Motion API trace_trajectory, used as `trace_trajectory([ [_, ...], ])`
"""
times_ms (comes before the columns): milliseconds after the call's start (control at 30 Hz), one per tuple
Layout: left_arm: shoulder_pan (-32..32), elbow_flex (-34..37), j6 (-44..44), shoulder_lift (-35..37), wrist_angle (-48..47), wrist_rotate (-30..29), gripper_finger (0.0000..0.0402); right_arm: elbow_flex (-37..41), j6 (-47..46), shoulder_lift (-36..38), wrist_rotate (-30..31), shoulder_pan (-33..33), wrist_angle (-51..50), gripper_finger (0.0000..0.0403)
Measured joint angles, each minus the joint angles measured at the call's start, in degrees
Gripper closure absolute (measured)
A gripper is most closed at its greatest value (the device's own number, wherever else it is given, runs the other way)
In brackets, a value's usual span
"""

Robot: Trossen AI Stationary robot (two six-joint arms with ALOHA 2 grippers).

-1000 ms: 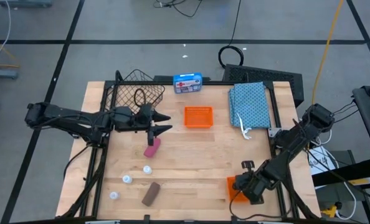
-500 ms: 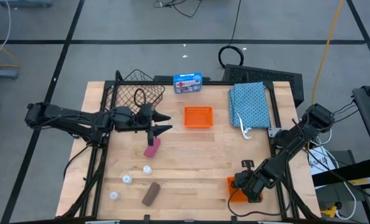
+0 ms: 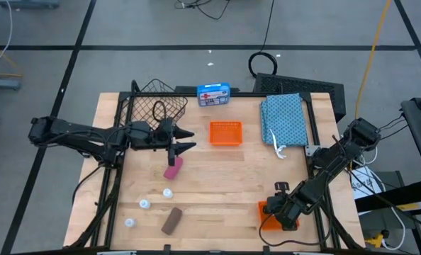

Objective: Pick & place medical supplies in basket/bin
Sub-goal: Put the black bandage into the bottom orange bin, then put the pink bandage into the bottom orange bin

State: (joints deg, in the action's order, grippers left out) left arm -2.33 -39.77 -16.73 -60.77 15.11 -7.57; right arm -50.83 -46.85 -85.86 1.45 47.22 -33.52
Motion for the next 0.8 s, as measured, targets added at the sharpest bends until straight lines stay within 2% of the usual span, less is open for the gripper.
trace_trajectory([
  [367, 0.0, -0.04, 0.0, 0.0, -0.01, 0.0, 0.0192, 0.0, -0.03, 2.72, -1.71, -1.61, -0.04, 0.0216],
  [800, 0.0, -0.07, -1.82, 0.0, -1.92, -0.02, 0.0192, 0.0, -0.18, 14.61, -0.17, -5.64, -0.01, 0.0232],
])
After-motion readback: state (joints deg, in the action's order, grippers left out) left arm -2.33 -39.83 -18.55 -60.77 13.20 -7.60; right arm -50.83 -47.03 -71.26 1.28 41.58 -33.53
